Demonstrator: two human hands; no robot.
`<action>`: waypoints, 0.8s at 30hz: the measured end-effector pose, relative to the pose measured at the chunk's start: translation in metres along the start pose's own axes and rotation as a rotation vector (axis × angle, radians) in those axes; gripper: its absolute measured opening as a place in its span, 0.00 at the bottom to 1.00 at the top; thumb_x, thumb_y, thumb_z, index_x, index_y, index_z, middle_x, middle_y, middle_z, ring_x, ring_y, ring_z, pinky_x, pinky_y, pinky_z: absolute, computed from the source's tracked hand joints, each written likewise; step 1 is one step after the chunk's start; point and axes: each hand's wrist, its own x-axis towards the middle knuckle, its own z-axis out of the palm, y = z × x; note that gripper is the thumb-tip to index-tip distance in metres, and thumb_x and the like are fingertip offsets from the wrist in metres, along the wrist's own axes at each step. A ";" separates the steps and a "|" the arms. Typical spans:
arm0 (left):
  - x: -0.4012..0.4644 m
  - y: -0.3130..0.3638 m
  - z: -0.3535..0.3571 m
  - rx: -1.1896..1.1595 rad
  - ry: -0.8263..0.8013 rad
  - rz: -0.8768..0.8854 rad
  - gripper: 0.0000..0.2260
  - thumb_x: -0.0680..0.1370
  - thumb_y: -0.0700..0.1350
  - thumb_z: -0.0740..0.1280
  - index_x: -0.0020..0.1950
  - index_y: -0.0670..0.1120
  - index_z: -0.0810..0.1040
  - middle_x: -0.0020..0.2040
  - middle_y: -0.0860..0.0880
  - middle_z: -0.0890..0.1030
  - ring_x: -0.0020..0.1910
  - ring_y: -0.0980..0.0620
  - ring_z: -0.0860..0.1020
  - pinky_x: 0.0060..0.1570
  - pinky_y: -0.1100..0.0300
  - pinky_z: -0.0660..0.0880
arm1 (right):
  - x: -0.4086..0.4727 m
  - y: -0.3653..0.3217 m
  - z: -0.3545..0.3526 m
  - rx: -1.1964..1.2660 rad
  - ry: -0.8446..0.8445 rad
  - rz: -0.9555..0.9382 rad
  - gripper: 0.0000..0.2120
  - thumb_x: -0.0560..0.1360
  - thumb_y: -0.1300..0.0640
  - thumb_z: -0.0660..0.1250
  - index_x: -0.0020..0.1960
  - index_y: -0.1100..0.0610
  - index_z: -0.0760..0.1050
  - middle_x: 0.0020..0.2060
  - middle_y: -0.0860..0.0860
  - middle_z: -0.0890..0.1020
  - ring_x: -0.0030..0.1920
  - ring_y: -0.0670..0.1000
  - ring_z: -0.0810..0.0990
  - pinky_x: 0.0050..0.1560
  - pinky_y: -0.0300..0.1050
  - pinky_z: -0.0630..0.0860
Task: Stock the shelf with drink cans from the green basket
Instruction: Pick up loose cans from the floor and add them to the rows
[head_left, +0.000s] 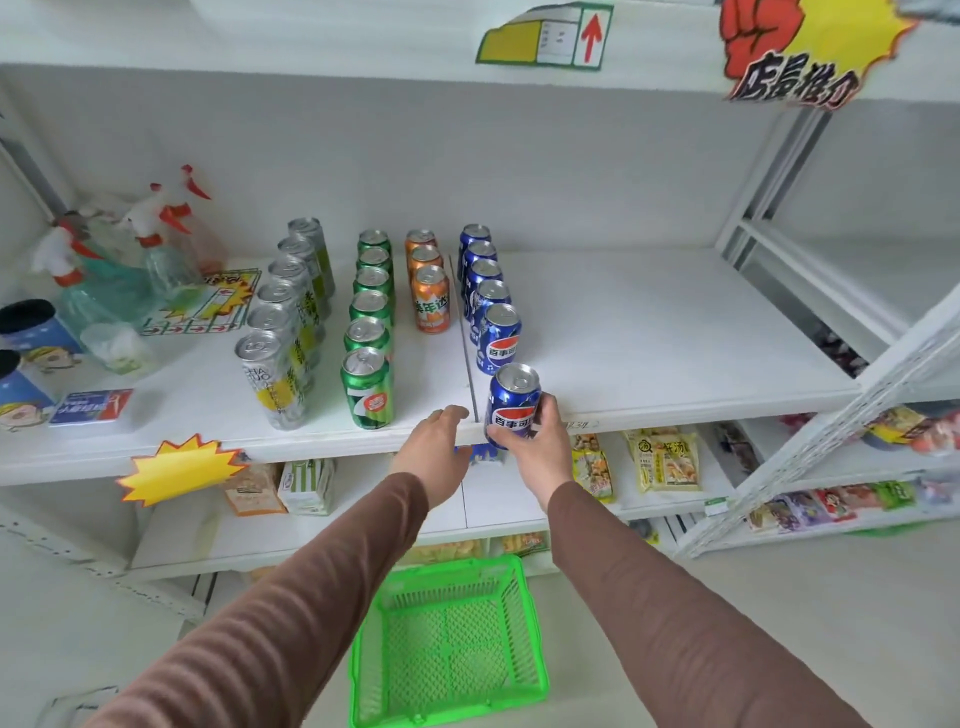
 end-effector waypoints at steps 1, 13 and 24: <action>0.004 0.000 0.002 0.002 -0.001 -0.004 0.22 0.77 0.42 0.64 0.70 0.45 0.67 0.66 0.45 0.74 0.65 0.46 0.72 0.65 0.54 0.68 | 0.007 0.003 0.000 -0.008 -0.003 0.006 0.29 0.65 0.52 0.81 0.61 0.51 0.72 0.55 0.51 0.82 0.55 0.52 0.82 0.52 0.46 0.79; 0.055 0.012 0.021 -0.008 0.066 -0.137 0.21 0.77 0.42 0.64 0.70 0.45 0.68 0.67 0.46 0.74 0.64 0.46 0.73 0.65 0.54 0.69 | 0.075 0.012 0.010 -0.008 -0.086 -0.040 0.32 0.64 0.56 0.81 0.63 0.52 0.71 0.57 0.51 0.80 0.57 0.53 0.80 0.58 0.48 0.77; 0.068 0.024 0.031 0.009 0.127 -0.220 0.21 0.77 0.42 0.64 0.70 0.45 0.68 0.66 0.46 0.74 0.63 0.46 0.73 0.63 0.55 0.70 | 0.096 0.022 0.017 -0.047 -0.088 -0.089 0.31 0.66 0.53 0.81 0.63 0.54 0.69 0.52 0.47 0.74 0.57 0.55 0.75 0.57 0.54 0.76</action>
